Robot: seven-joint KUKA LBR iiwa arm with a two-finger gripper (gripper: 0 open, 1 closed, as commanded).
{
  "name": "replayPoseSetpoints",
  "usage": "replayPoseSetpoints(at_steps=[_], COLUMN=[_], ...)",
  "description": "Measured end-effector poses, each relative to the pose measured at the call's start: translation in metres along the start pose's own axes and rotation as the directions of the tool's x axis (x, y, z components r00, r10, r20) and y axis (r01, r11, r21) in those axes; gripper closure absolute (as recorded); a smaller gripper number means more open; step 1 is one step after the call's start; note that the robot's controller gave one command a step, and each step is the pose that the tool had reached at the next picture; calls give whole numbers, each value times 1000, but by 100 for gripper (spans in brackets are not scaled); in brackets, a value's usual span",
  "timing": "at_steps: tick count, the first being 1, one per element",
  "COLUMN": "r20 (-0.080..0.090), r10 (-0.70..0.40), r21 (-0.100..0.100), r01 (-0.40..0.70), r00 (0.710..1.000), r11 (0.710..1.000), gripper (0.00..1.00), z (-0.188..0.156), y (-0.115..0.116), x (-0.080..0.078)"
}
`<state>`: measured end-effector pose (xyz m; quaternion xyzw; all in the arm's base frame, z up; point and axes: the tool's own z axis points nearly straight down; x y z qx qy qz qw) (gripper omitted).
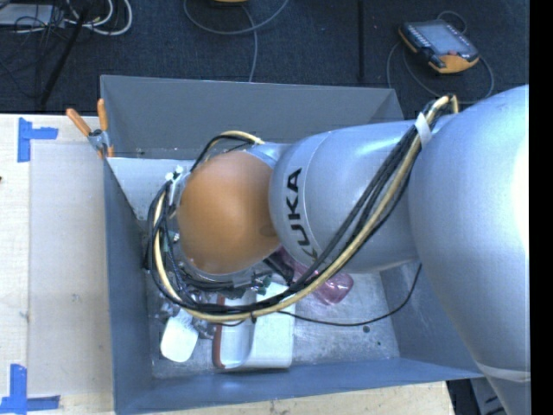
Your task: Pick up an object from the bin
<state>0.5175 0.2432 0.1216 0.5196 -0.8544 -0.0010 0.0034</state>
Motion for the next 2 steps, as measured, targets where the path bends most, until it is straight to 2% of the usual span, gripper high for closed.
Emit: replayPoseSetpoints(at_steps=[1, 2], r20=[8, 6], r10=[10, 14], r21=[6, 4], r01=[-10, -14], r00=[1000, 1000], r11=[1000, 1000], gripper=[100, 100], z=[-23, -110], y=[-22, -21], x=[25, -7])
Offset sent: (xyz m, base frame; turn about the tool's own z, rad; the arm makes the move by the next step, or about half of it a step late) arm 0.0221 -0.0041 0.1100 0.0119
